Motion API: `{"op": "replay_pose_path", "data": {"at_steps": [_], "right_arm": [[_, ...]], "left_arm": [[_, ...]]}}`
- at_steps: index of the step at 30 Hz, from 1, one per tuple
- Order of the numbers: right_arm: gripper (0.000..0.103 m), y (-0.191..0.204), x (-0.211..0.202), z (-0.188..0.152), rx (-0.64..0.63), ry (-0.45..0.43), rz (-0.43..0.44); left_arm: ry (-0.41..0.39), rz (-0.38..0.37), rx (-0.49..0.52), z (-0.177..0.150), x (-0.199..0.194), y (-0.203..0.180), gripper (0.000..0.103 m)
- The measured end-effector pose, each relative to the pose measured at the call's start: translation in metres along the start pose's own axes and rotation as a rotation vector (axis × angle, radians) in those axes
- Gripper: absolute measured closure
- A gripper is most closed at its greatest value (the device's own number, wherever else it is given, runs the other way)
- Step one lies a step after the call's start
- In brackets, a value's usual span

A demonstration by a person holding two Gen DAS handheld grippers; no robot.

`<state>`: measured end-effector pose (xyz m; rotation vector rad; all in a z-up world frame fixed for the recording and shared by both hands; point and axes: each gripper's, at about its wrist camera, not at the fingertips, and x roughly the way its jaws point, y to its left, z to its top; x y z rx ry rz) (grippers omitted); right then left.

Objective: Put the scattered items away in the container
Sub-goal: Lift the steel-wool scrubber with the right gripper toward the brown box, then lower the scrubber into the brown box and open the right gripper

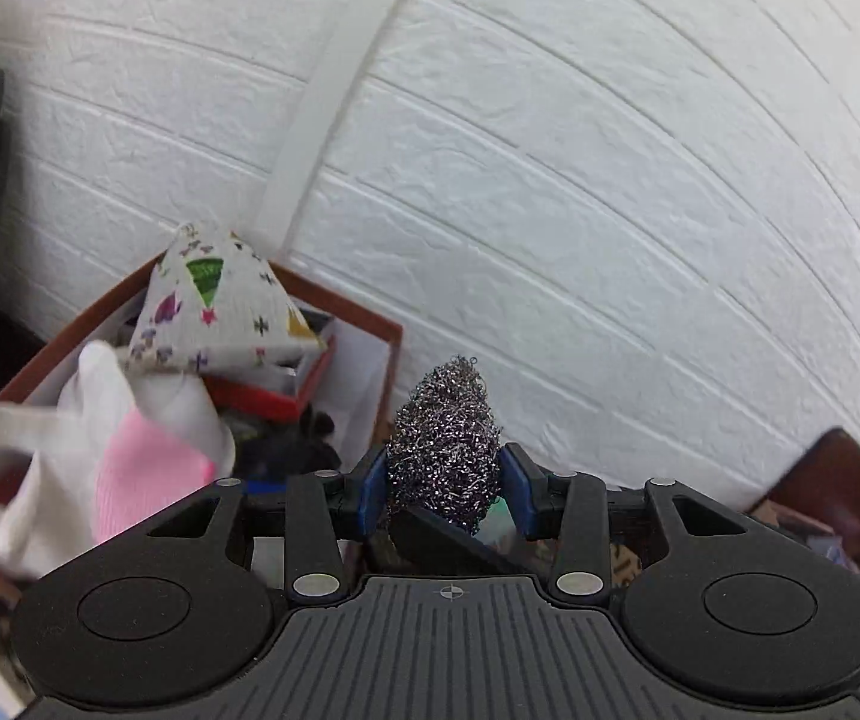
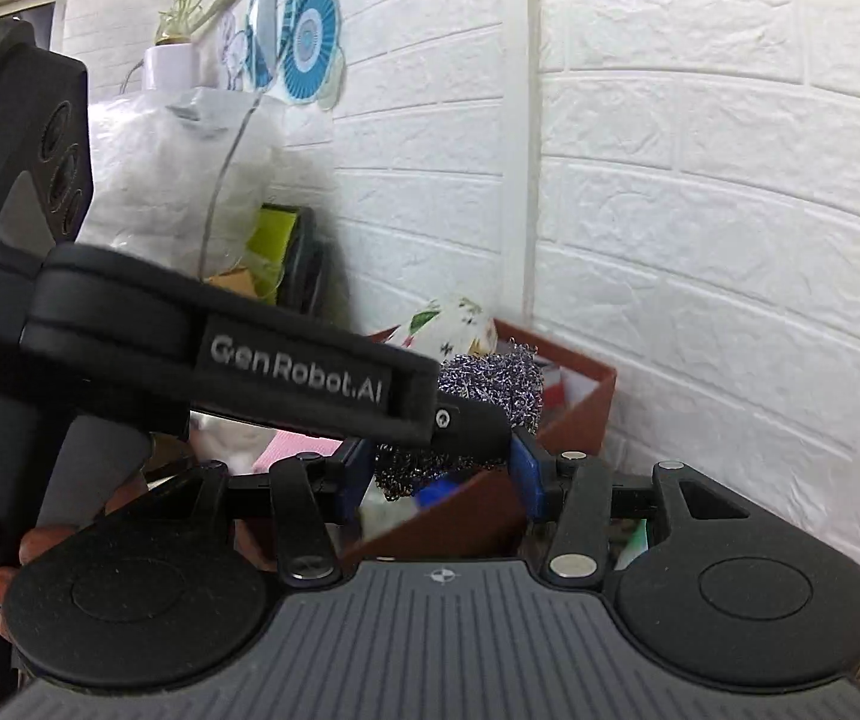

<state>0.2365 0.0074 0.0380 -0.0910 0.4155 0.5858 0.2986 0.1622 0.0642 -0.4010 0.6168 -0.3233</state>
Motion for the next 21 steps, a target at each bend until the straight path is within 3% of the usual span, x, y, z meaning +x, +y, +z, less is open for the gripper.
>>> {"op": "replay_pose_path", "data": {"at_steps": [7, 13, 15, 17, 18, 21], "right_arm": [[0.049, -0.026, 0.066, 0.02, 0.005, 0.013, -0.019], [0.047, -0.046, 0.105, 0.015, 0.008, 0.03, -0.023], [0.041, -0.049, 0.117, 0.011, -0.001, 0.054, -0.019], [0.037, -0.05, 0.119, 0.004, -0.008, 0.057, -0.03], [0.027, -0.051, 0.118, 0.002, -0.01, 0.055, -0.046], [0.016, -0.056, 0.11, -0.004, 0.014, 0.044, -0.061]], "left_arm": [[0.012, 0.004, -0.016, 0.03, 0.054, 0.021, 0.047], [0.019, 0.017, -0.019, 0.042, 0.094, 0.038, 0.045], [0.022, -0.01, -0.049, 0.043, 0.097, 0.043, 0.035], [0.013, -0.068, -0.1, 0.042, 0.09, 0.046, 0.012], [0.009, -0.083, -0.109, 0.041, 0.086, 0.045, 0.009], [-0.001, -0.043, -0.029, 0.036, 0.074, 0.032, 0.005]]}}
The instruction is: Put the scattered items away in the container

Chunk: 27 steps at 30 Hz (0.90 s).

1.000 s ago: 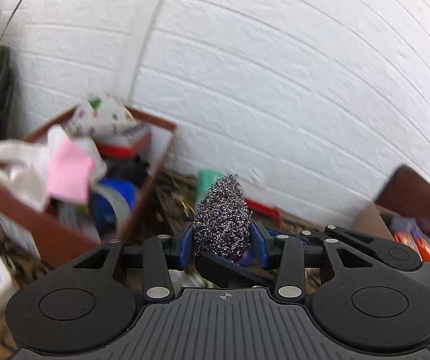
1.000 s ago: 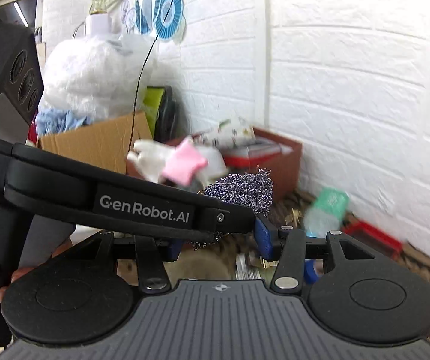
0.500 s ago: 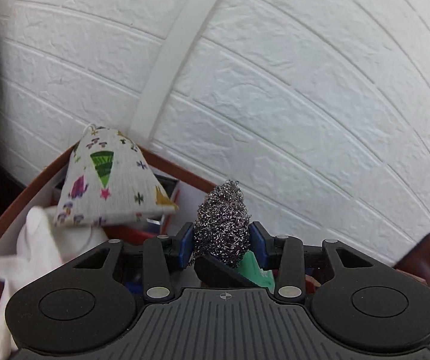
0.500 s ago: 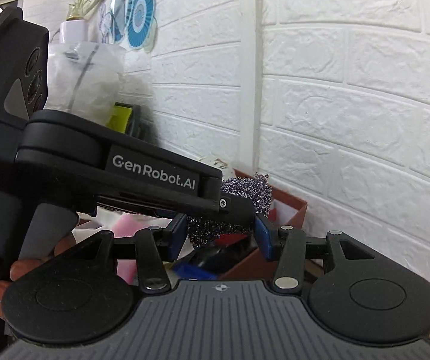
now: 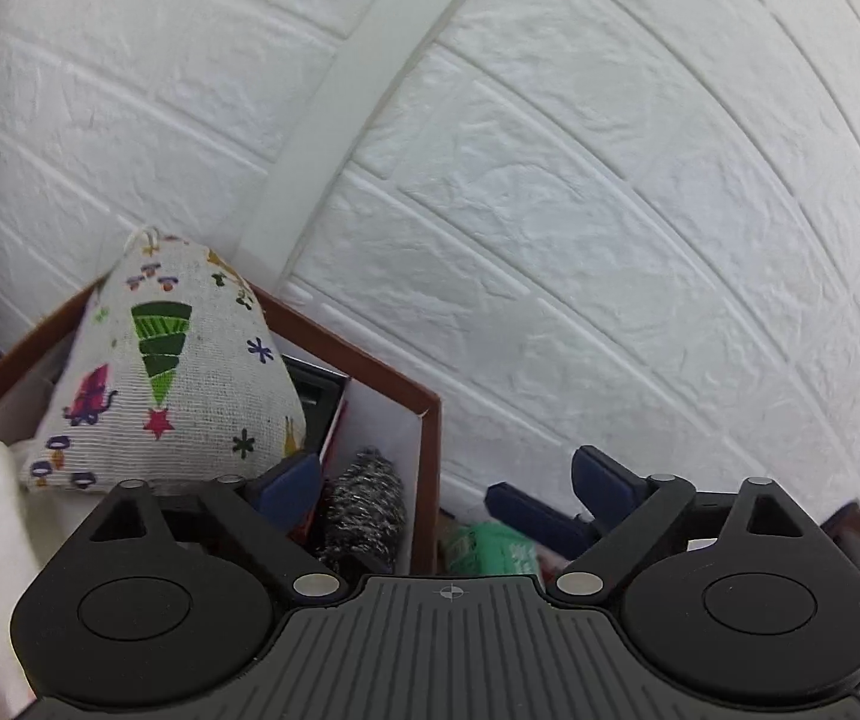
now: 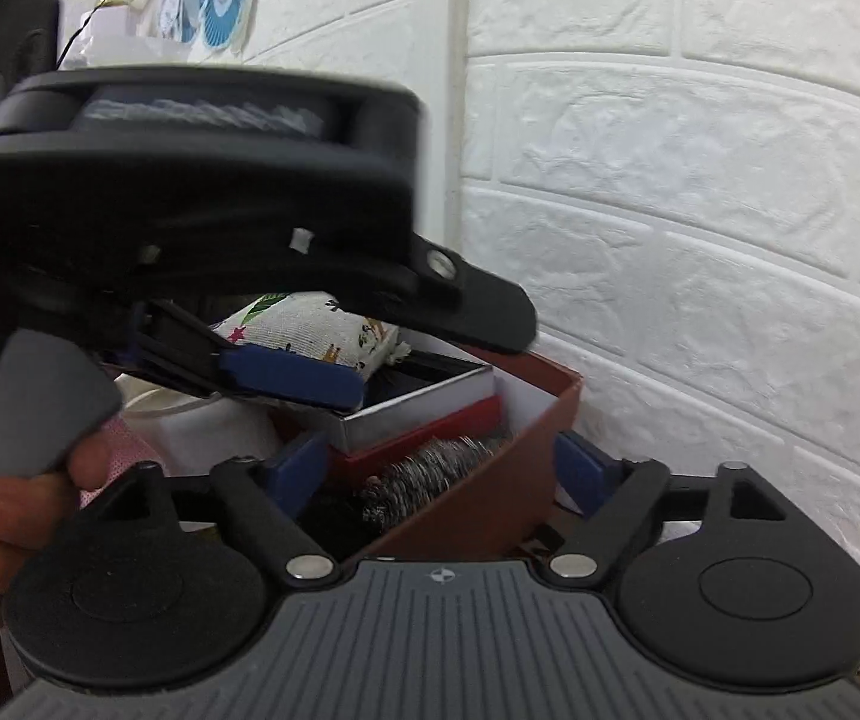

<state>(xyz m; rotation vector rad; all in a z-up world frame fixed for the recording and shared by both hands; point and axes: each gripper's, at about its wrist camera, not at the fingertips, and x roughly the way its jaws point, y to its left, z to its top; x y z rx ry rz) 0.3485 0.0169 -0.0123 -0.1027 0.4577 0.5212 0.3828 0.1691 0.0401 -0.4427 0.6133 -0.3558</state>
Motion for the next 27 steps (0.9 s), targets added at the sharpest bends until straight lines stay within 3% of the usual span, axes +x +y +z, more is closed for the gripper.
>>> {"op": "replay_pose_path", "data": {"at_steps": [4, 8, 21, 27], "right_arm": [[0.007, -0.005, -0.014, -0.001, 0.052, 0.013, 0.008], [0.004, -0.001, -0.037, 0.002, 0.047, 0.008, 0.001], [0.001, -0.003, -0.123, 0.007, 0.022, -0.014, -0.022], [0.001, 0.0, -0.171, -0.006, 0.03, -0.032, -0.025]], "left_arm": [[0.008, 0.106, 0.116, -0.014, -0.012, -0.017, 0.0], [0.033, 0.123, 0.135, -0.024, -0.024, -0.024, 0.0], [0.017, 0.072, 0.128, -0.059, -0.068, -0.093, 0.0], [-0.016, 0.094, 0.175, -0.092, -0.094, -0.128, 0.0]]}}
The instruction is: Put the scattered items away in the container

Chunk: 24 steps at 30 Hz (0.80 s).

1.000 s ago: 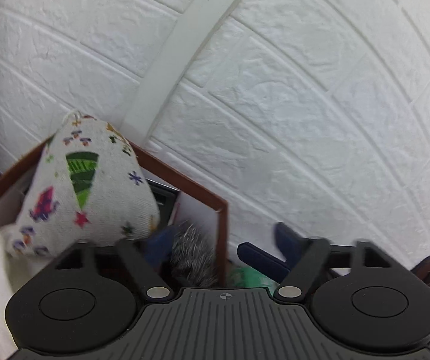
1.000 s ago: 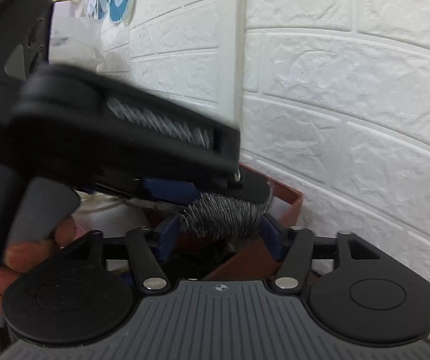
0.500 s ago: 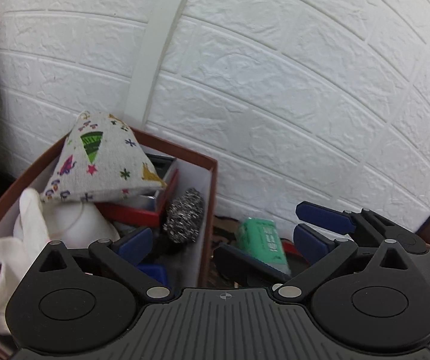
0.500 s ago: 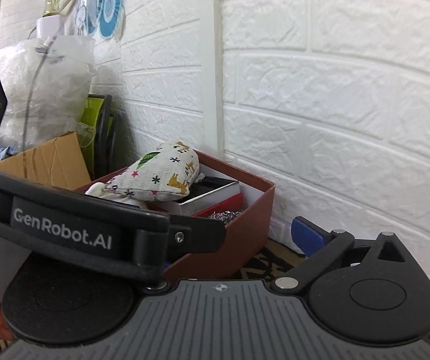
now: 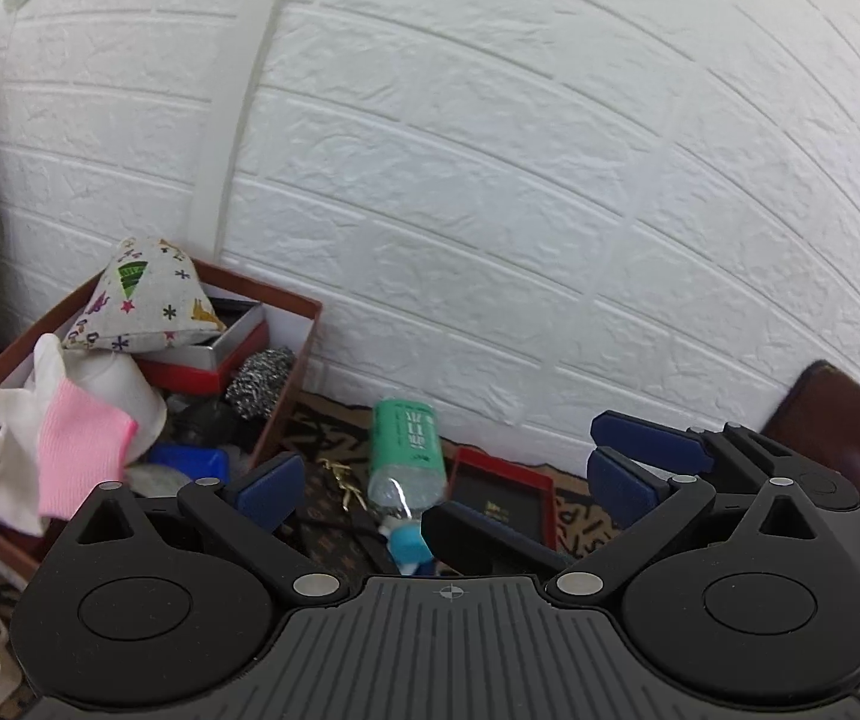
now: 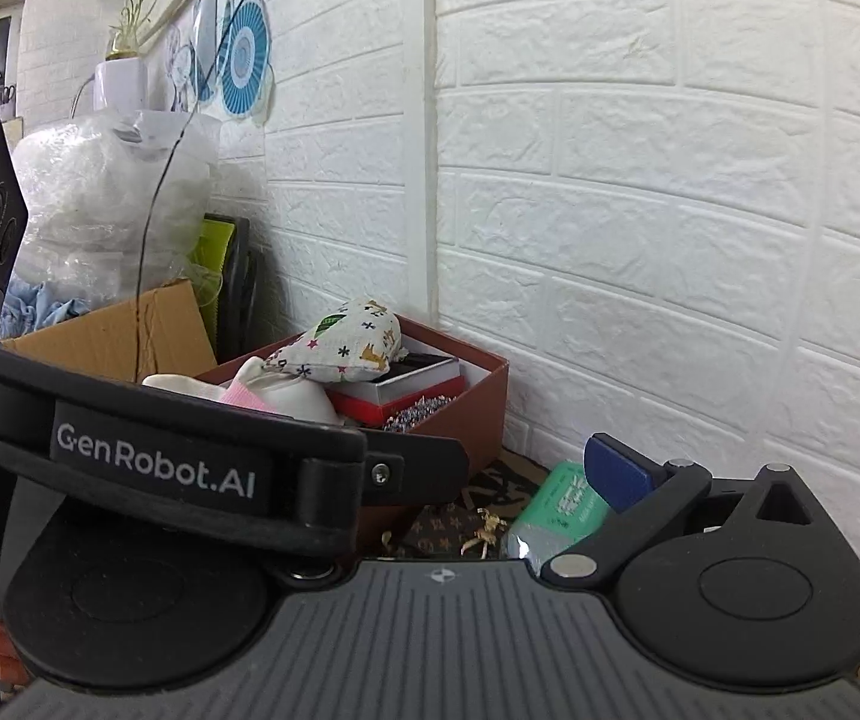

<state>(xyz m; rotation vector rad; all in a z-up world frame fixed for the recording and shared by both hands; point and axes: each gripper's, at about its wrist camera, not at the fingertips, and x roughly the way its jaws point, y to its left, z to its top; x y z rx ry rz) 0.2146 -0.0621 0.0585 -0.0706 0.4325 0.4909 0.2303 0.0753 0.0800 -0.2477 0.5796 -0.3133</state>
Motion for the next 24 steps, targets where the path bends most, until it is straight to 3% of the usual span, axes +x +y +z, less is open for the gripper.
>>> {"op": "replay_pose_path", "data": {"at_steps": [12, 24], "right_arm": [[0.001, 0.006, -0.076, -0.057, 0.041, -0.008, -0.034], [0.001, -0.001, -0.092, -0.117, 0.125, 0.039, -0.06]], "left_arm": [[0.003, 0.085, 0.0, -0.072, -0.034, -0.052, 0.0], [0.055, 0.152, 0.035, -0.126, -0.021, -0.067, 0.0]]}}
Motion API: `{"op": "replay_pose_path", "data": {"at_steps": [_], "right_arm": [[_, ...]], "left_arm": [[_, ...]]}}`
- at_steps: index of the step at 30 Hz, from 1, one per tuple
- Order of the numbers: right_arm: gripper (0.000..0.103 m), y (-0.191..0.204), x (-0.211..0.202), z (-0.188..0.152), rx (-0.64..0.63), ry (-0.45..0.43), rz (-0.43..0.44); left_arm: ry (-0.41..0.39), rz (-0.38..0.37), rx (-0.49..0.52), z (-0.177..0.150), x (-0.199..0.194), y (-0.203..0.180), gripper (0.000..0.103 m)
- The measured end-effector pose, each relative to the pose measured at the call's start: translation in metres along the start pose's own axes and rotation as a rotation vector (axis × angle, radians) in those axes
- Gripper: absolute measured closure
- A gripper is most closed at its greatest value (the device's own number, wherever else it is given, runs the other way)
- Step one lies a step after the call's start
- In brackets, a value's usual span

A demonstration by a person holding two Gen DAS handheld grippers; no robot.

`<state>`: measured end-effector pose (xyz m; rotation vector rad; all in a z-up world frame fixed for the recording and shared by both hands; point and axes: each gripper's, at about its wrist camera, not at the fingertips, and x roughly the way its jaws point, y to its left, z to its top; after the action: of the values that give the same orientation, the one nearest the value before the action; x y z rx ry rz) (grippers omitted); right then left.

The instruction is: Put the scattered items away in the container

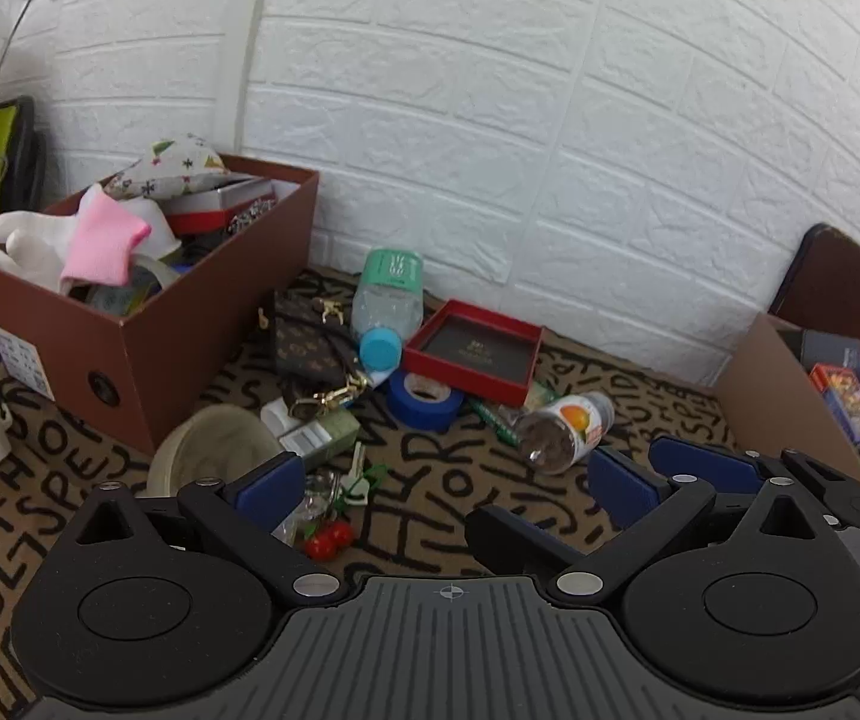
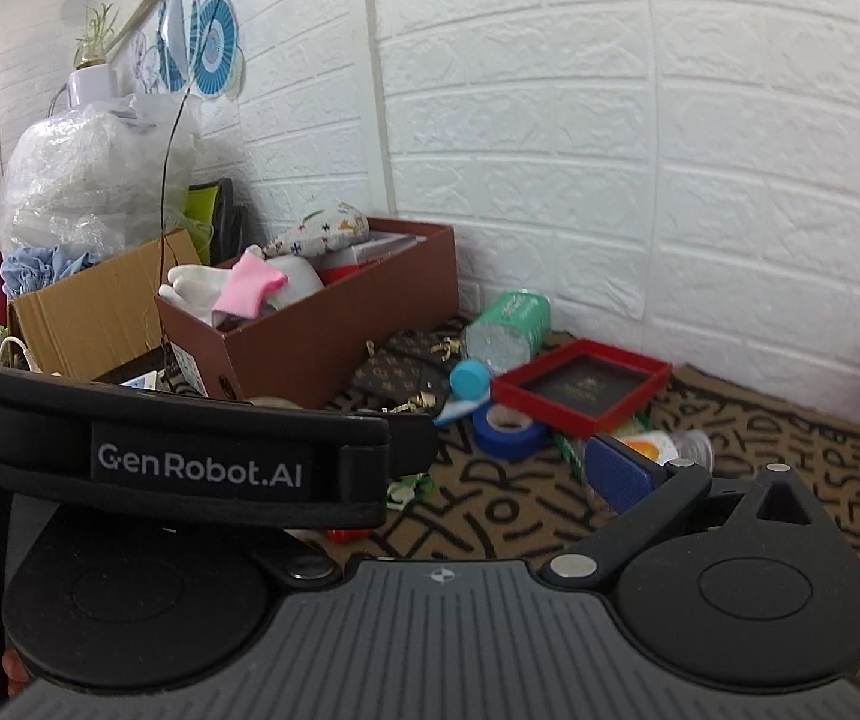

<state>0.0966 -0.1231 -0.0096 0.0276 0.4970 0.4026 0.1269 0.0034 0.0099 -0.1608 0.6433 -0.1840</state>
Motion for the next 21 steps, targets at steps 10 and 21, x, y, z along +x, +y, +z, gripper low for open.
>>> {"op": "replay_pose_path", "data": {"at_steps": [10, 21], "right_arm": [[0.001, -0.007, 0.006, -0.032, 0.025, 0.028, -0.042], [0.001, -0.01, 0.023, -0.052, 0.021, 0.059, -0.064]], "left_arm": [[0.056, 0.006, -0.032, -0.029, 0.02, 0.0, 0.0], [0.079, -0.013, -0.07, -0.046, 0.034, 0.013, 0.0]]}}
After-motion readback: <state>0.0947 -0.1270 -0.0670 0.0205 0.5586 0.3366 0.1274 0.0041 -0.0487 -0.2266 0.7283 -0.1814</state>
